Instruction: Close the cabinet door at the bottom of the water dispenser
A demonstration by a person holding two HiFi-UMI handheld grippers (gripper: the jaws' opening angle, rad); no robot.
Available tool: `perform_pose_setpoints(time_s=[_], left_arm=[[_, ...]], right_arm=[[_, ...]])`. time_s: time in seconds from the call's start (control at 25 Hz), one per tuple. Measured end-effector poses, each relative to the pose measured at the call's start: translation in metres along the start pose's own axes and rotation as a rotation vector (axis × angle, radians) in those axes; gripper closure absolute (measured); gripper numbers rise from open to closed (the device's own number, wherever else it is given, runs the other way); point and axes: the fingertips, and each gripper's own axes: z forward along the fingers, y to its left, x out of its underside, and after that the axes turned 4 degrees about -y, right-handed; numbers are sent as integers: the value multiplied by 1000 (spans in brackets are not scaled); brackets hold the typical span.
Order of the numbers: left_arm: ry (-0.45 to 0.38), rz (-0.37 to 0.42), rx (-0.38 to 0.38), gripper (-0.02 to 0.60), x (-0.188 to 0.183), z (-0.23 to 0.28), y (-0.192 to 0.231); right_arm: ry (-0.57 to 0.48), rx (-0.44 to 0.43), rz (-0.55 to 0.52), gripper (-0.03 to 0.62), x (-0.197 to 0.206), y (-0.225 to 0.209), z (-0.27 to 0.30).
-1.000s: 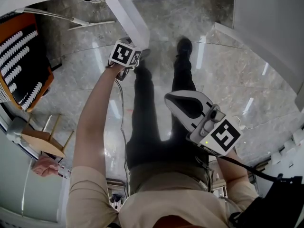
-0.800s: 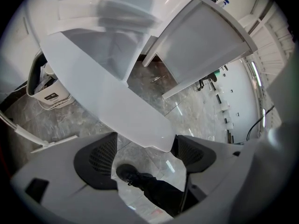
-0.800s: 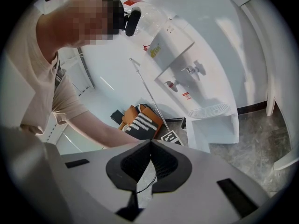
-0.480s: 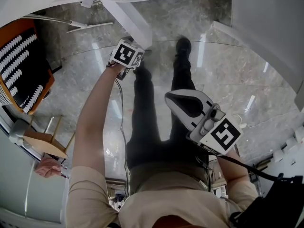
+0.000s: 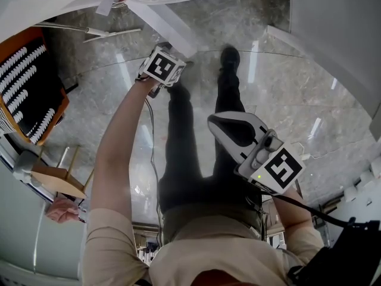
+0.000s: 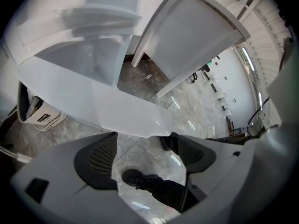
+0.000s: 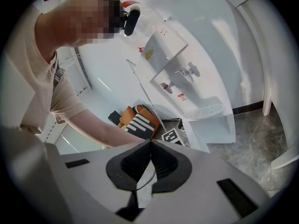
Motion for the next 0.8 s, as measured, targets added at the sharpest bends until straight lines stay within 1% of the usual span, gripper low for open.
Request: perform_pose_setpoints(time_s=[0.56, 0.8], left_arm=[[-14, 46, -9, 213, -25, 10, -5], [-13, 70, -18, 213, -42, 19, -3]], right_arm=[[-17, 29, 12, 580, -1, -11, -15], [-23, 36, 25, 580, -2, -24, -21]])
